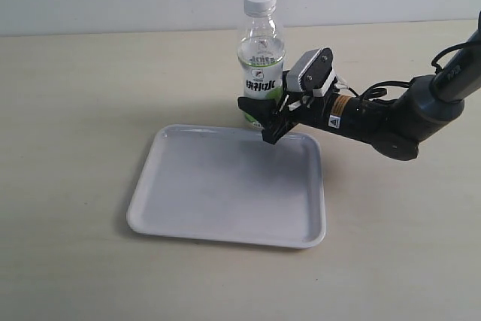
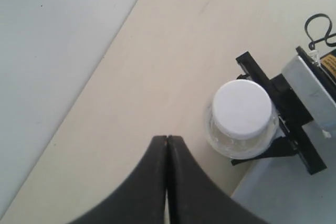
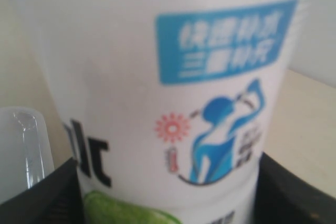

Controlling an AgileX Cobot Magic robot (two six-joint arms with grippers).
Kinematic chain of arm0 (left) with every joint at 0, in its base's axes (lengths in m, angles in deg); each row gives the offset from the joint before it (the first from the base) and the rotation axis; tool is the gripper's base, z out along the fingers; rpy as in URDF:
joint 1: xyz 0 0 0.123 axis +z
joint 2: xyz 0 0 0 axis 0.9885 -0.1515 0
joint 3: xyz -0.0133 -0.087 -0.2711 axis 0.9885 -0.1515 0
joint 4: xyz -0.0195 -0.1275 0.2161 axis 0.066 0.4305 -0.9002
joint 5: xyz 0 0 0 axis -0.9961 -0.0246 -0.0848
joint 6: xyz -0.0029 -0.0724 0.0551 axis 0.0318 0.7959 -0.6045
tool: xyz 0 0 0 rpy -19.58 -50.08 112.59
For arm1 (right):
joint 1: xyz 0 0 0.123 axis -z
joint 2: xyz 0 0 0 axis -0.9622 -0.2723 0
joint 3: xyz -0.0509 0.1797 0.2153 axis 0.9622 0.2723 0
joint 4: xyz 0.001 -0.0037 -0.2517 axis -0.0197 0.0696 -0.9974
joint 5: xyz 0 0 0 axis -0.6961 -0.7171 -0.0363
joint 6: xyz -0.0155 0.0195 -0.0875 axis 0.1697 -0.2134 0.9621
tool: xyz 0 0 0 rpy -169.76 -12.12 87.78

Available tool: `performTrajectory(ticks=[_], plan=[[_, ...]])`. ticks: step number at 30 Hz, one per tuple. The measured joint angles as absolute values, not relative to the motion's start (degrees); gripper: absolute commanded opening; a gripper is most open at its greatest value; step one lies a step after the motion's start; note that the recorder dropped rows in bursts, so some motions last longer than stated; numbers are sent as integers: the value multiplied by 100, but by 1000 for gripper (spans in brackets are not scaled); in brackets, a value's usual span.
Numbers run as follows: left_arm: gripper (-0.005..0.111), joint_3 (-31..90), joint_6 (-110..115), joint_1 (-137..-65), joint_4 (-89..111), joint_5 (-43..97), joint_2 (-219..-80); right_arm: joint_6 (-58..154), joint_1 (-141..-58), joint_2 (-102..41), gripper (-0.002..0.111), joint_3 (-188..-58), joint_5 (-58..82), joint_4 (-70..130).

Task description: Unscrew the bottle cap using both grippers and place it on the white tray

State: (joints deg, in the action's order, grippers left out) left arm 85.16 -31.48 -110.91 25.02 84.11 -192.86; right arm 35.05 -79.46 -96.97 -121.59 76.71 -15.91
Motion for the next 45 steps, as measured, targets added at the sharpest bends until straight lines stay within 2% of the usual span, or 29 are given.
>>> performTrajectory(ticks=[11,25,27,31,33,45], plan=[[0,8745,-2919,-11101,2603,8136,-19286,3495,-7946,-9697,0,-12208,7634,-1634],[0,9013,-3347,-11113,2527,9694,-19768,3911,-7946,-9697,0,-12208,7673,-1762],[7,9022,-3585,-11160,2539,9704,-19755,4117,-7946,-9686,0,-12217,7683,-1848],[44,9022,-4186,-11430,2551,9707,-19732,4243,-7946,-9686,0,-12229,7659,-1901],[56,9022,-4259,-11541,2551,9717,-19732,4264,-7946,-9686,0,-12229,7659,-1912],[58,9022,-4275,-11551,2519,9717,-19732,4264,-7946,-9686,0,-12229,7659,-1912]])
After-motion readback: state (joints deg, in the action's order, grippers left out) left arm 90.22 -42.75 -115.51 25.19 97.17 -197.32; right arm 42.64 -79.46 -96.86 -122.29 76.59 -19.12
